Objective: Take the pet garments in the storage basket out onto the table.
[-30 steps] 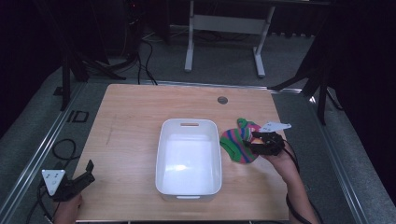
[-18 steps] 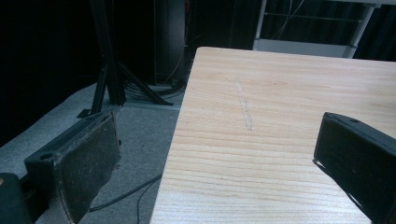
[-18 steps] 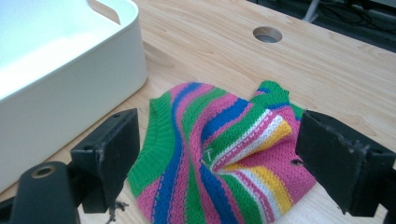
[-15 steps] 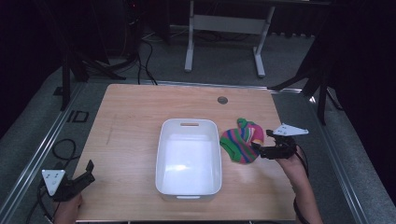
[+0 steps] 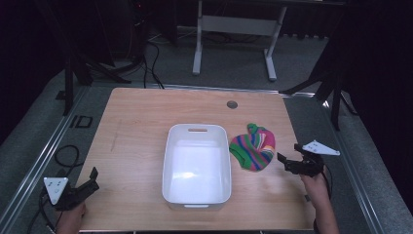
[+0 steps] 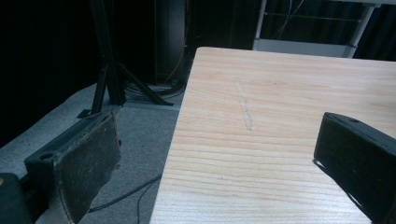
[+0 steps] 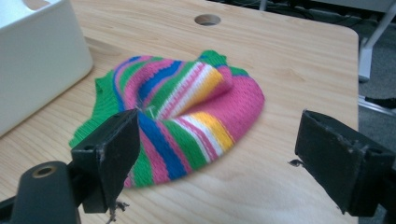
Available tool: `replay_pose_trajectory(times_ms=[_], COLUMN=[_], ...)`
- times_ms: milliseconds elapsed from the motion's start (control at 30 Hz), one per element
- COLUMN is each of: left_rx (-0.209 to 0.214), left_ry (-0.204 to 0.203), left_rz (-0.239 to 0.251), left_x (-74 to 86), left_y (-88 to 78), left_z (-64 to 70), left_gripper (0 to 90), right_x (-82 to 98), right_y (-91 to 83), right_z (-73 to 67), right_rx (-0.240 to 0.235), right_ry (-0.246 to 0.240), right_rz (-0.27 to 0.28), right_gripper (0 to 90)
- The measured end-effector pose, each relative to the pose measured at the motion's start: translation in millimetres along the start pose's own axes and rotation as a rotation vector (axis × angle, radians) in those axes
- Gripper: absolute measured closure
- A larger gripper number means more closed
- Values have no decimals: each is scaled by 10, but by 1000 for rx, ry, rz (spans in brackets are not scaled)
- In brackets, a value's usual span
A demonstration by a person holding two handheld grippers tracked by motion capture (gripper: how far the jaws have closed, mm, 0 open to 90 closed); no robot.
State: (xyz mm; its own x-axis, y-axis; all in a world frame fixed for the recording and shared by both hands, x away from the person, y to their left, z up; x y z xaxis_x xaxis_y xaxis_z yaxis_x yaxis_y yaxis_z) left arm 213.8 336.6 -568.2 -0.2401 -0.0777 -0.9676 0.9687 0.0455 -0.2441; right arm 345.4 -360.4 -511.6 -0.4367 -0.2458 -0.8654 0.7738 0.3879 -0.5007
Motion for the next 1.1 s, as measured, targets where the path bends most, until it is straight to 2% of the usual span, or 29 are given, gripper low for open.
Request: replay_pose_trajectory(times_ms=[100,233,267,300,367,433,533,600,633,900,1100], left_rx=[0,0,0,0,0,0,-1,-1,-2,-2,-3], left_ry=[3,1,1,2,3,3,3,3,4,4,2], left_rz=[0,1,1,0,0,0,0,0,0,0,0], left_x=[0,0,0,0,1,0,1,1,1,1,1], left_y=[0,-1,-1,0,0,1,1,1,1,1,4], left_z=[1,1,2,2,2,2,3,3,3,3,4], left_gripper=[9,9,9,10,9,9,10,9,9,9,10], right_x=[144,241,303,356,379,464,525,525,579,702,784], right_y=[-41,-73,-93,-115,-127,-175,-217,-217,-250,-318,-403], right_z=[57,90,110,128,135,152,150,150,133,117,90], right_rx=[42,73,110,130,140,177,200,200,222,266,299], right_ry=[12,20,23,39,46,75,98,98,104,120,125], right_rz=[1,6,4,8,11,32,45,45,56,79,128], right_gripper=[139,136,136,136,136,136,137,137,137,139,140])
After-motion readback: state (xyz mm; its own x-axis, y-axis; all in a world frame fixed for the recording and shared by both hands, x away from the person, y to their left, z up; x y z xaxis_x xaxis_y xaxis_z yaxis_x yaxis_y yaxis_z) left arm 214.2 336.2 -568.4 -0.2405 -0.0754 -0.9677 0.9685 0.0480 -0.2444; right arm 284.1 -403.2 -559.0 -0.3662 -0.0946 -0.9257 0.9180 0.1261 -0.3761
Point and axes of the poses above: each handheld gripper's, and its own axes: y roughly forward along the jaws, x roughly out of its underside, z roughly to its right, the point moved 1 cm from there along y, roughly forward along the jaws, and after that the axes turned 3 degrees about x, right-handed, at the moved point
